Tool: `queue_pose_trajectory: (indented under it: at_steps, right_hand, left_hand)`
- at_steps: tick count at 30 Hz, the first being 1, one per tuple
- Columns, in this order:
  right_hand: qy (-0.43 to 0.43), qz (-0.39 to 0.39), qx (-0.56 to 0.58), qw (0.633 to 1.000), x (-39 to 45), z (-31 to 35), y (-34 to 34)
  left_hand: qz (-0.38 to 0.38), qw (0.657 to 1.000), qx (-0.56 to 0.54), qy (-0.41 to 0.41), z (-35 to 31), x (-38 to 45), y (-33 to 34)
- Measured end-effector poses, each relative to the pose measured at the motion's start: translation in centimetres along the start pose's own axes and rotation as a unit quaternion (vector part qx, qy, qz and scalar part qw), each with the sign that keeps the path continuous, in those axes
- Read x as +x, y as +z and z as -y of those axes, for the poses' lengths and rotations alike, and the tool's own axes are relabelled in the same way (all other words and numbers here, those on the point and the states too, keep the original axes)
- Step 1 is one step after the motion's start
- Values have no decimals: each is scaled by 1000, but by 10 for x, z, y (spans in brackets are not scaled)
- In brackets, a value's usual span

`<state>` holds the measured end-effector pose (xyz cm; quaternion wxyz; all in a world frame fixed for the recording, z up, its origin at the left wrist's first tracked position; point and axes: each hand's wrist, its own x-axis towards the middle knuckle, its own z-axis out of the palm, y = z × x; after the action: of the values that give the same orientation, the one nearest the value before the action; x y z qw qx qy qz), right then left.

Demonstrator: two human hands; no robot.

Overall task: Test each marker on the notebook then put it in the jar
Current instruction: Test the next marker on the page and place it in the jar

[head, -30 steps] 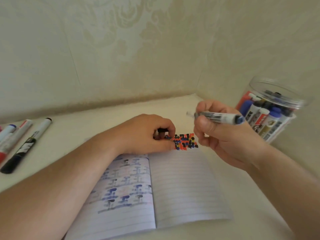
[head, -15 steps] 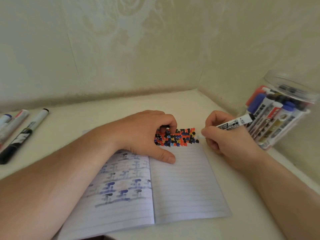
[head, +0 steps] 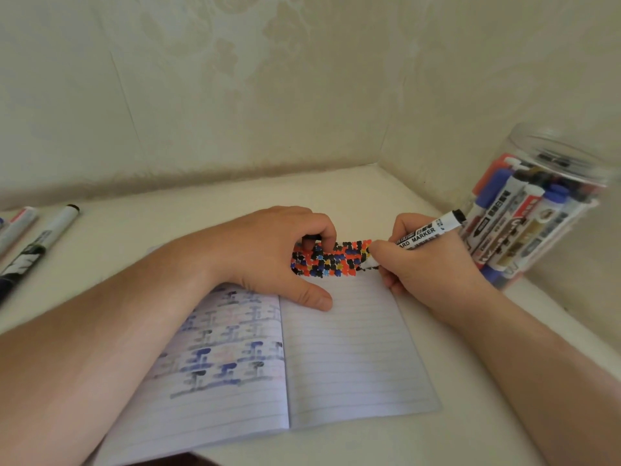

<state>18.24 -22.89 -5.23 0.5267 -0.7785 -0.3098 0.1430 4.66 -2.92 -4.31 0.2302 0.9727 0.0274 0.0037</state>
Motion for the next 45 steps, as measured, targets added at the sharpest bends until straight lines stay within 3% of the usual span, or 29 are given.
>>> queue_pose_trajectory:
  at_steps: [19,45]
  right_hand:
    - [-16,-11,-54,998,-2,3,2]
    - [-12,-4,-33,999,-1,-1,1]
  left_hand:
    - [-2,1000,2,3,1,-1,1]
    - [-5,1000,0,-2,1,-1,1]
